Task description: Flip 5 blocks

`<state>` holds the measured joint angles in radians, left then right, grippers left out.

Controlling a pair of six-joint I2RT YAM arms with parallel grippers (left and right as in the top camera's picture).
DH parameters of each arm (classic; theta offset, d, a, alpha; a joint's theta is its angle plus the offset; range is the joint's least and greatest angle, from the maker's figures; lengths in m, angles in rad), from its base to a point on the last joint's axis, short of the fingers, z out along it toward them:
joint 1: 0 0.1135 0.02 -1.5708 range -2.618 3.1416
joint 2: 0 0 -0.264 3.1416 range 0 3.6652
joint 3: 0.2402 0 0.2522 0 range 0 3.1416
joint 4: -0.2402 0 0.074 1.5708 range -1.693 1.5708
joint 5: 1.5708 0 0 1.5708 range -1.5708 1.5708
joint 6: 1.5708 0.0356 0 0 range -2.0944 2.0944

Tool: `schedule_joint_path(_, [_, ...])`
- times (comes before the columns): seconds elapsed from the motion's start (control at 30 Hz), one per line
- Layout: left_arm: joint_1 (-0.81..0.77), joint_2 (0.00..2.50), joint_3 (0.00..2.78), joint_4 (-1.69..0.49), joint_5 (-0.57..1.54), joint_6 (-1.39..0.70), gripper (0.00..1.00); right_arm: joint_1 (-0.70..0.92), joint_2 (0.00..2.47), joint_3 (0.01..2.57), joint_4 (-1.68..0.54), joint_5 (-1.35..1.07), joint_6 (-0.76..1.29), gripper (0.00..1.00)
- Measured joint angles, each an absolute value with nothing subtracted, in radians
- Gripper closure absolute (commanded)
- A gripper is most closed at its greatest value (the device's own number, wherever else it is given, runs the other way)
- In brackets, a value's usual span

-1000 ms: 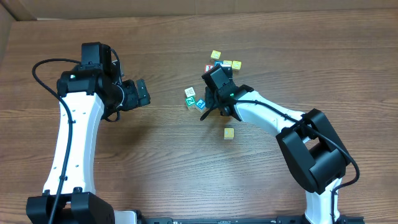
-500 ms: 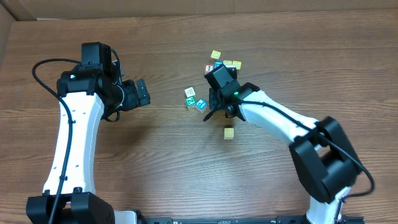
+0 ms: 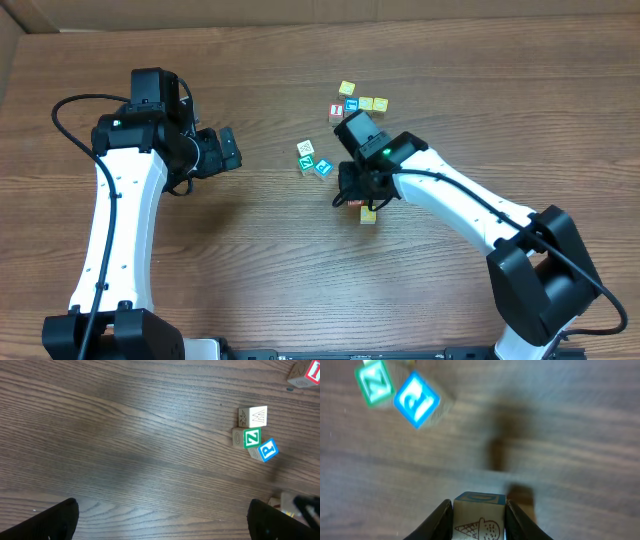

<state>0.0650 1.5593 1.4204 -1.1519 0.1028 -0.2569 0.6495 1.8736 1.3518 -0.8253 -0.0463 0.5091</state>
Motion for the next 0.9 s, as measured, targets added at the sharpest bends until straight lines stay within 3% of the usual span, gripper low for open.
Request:
schedule_joint_path(0.63, [0.065,1.559,1.420,-1.152,0.103,-0.257,0.00,0.786,1.874,1.351,-0.865,0.083,0.654,0.67])
schedule_joint_path(0.9, [0.065,1.559,1.420,-1.151,0.103,-0.257,0.00,0.809,1.874,1.292,-0.786,0.134,0.701,0.67])
